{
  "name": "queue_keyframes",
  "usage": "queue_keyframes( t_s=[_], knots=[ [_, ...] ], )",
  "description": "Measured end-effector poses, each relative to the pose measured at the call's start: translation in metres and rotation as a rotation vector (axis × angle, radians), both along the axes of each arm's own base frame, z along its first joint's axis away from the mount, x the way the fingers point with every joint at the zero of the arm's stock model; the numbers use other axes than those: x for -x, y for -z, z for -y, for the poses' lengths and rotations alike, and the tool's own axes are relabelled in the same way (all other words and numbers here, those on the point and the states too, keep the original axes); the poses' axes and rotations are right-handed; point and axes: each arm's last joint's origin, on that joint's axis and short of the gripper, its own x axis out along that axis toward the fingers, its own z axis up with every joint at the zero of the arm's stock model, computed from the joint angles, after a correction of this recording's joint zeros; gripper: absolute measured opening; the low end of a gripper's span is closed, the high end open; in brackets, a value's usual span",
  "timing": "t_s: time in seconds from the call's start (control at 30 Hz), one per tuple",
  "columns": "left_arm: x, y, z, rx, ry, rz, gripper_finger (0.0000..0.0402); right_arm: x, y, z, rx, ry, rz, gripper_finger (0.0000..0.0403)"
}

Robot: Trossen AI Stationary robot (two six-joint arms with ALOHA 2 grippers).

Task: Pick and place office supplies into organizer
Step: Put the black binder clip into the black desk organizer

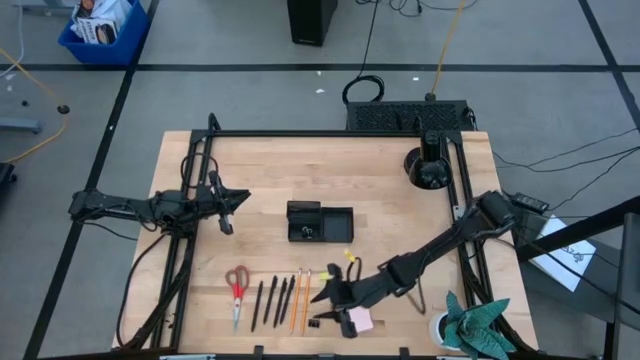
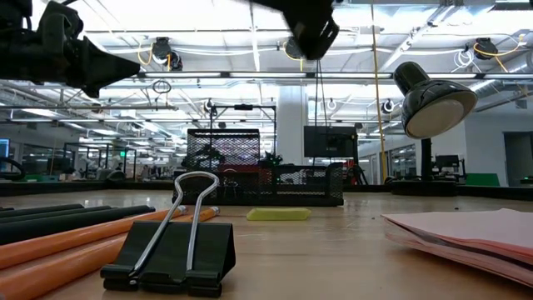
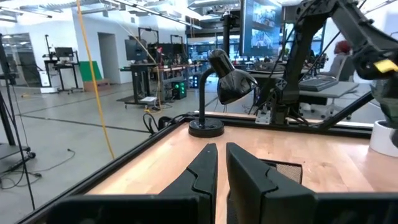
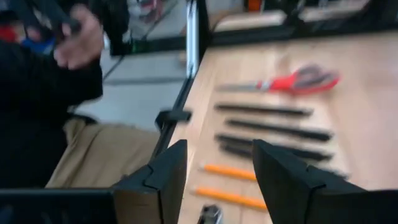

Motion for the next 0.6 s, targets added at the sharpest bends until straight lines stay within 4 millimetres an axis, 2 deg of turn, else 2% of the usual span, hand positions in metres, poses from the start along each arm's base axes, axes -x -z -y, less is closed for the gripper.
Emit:
queue_keyframes(
  t_s=[0.2,0.33,0.43,0.6],
  knots=[
    [0.0,0.002,0.0,-0.003,0.0,-0.024,0.0042,-0.011,0.007,-0.011,-0.007,-0.114,-0.184,0.0189],
    [0.0,0.004,0.0,-0.005,0.0,-0.047,0.0042,-0.012,0.008,-0.015,-0.093,-0.192,-0.206,0.019],
    [0.0,0.005,0.0,-0.005,0.0,-0.048,0.0042,-0.017,0.011,-0.013,-0.107,-0.171,-0.184,0.019],
    [0.0,0.004,0.0,-0.005,0.0,-0.046,0.0042,-0.026,0.035,-0.003,-0.096,-0.118,-0.235,0.019]
  ],
)
